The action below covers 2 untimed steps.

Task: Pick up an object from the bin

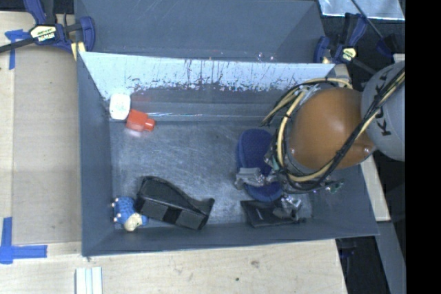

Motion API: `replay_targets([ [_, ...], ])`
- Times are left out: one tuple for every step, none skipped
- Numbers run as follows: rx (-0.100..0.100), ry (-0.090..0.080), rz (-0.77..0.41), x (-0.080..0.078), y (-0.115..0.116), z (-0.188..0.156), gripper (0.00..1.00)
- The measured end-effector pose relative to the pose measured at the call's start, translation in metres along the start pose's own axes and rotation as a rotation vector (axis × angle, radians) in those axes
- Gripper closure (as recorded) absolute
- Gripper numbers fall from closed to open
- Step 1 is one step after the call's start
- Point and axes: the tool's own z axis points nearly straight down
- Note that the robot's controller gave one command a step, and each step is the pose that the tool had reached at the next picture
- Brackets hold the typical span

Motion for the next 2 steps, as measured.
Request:
replay_targets([
  [-0.001,-0.001,0.001,-0.0009,0.0004,-0.0003,1.0],
  [-0.001,-0.001,0.002,-0.0007,0.0004,-0.0003,0.0],
])
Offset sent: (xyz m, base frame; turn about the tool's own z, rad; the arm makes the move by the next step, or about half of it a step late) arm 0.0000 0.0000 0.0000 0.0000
